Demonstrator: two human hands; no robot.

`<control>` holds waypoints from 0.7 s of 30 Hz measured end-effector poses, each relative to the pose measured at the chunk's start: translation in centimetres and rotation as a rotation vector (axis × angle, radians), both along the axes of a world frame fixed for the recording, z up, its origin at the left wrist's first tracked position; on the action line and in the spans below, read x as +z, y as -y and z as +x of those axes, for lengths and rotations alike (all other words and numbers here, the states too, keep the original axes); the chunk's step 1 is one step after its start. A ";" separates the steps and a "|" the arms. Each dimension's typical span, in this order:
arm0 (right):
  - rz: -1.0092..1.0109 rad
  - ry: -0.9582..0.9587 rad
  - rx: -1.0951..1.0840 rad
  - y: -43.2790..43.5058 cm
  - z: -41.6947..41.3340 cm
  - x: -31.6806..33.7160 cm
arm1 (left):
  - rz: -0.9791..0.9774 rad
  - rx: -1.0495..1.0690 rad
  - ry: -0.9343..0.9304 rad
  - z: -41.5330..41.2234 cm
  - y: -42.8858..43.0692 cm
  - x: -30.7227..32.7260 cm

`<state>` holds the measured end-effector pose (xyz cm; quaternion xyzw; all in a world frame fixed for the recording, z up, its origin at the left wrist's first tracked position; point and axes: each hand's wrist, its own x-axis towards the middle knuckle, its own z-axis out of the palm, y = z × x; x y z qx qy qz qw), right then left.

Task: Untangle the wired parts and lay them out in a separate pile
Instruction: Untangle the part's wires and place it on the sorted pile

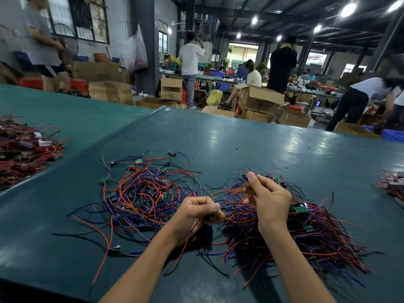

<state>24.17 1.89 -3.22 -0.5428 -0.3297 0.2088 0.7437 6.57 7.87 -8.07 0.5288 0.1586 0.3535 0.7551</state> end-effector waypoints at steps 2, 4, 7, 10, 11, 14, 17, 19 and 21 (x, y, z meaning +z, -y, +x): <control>0.008 -0.027 0.009 -0.1 0.1 0.2 | -0.004 0.000 -0.001 0.0 0.0 0.1; 0.021 -0.030 -0.017 -0.3 0.1 0.3 | -0.010 0.000 -0.003 0.0 0.1 0.1; 0.027 -0.035 -0.090 -0.6 0.1 0.1 | -0.012 0.005 -0.004 0.1 0.2 0.2; 0.021 -0.041 -0.131 -0.7 0.1 -0.3 | -0.010 0.022 -0.007 0.0 0.2 0.2; 0.017 -0.044 -0.130 -0.7 0.1 -0.4 | -0.013 0.035 -0.006 0.0 0.2 0.3; -0.020 -0.025 -0.035 -0.3 0.0 -0.2 | -0.030 0.087 -0.004 0.1 0.2 0.5; -0.101 -0.027 0.116 0.6 -1.0 0.0 | -0.069 0.163 0.029 0.1 -0.1 0.6; -0.148 0.103 0.109 1.2 -2.0 -0.4 | -0.110 0.186 0.078 0.0 -0.3 0.6; -0.174 0.288 0.064 1.9 -2.8 -0.8 | -0.134 0.199 0.114 0.0 -0.4 0.5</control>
